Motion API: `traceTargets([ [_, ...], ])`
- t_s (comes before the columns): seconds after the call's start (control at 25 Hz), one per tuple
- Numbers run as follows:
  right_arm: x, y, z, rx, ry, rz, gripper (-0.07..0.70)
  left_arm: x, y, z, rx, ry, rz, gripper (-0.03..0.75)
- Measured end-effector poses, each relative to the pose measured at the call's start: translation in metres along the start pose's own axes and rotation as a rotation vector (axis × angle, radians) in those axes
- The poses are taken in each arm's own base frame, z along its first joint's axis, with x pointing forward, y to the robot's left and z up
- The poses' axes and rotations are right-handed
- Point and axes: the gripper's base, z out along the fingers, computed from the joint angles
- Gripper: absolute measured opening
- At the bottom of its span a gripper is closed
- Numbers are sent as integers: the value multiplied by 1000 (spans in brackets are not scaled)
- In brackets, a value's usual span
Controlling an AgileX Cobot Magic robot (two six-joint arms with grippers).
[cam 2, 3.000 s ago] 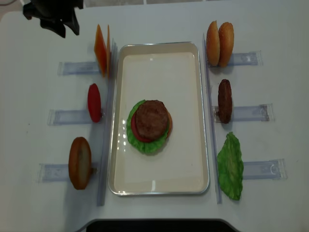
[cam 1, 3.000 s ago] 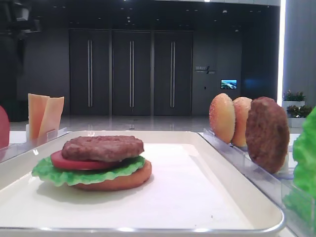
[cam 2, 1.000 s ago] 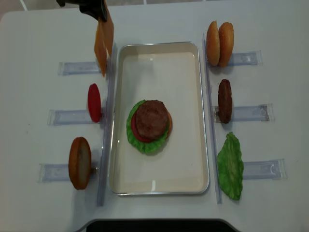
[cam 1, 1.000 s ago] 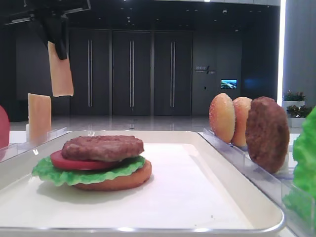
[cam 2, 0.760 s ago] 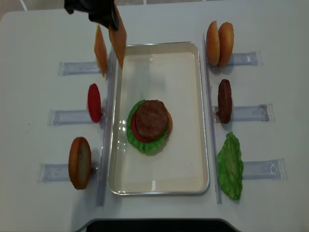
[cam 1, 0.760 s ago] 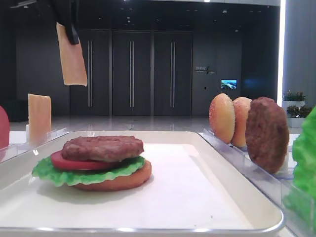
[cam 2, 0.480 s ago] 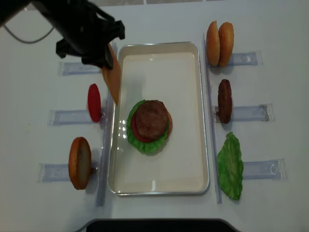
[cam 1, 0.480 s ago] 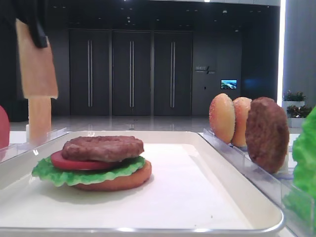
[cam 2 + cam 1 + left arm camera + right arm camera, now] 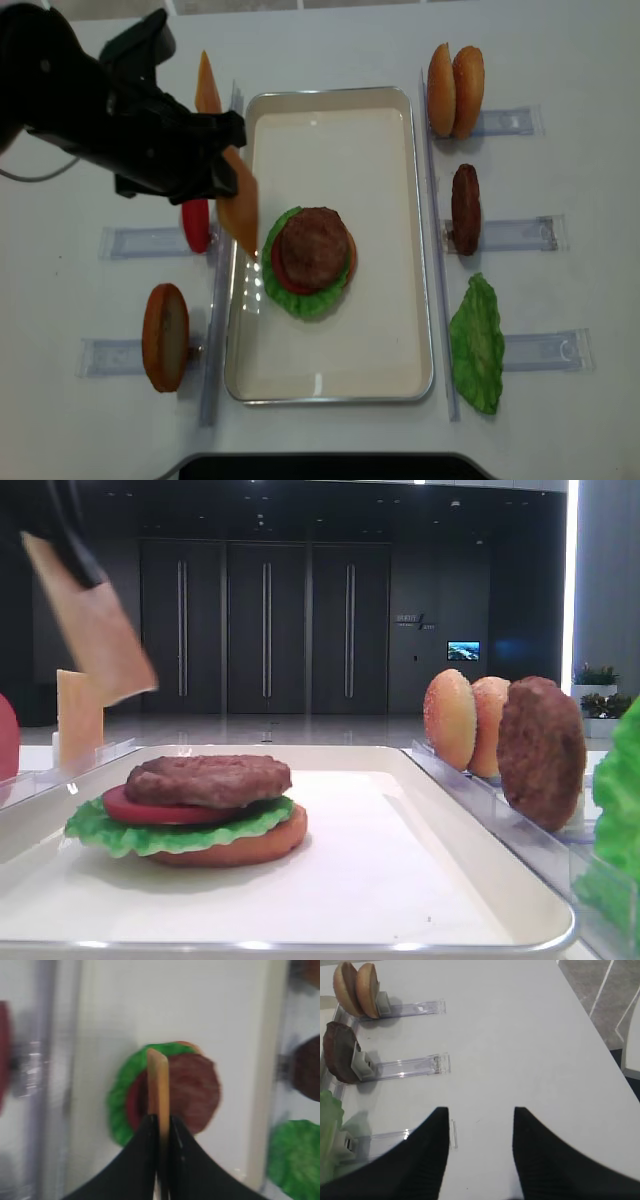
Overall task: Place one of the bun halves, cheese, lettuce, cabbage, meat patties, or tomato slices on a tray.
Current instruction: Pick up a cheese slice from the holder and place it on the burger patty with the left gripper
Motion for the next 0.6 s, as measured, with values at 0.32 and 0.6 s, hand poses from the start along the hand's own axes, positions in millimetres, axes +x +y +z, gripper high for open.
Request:
traceTargets([
  [0.32,0,0,0,0,0,0,293,26,1,31,311,-54,58,24],
  [0.6,0,0,0,0,0,0,293,33,31,50,407,-9,32,24],
])
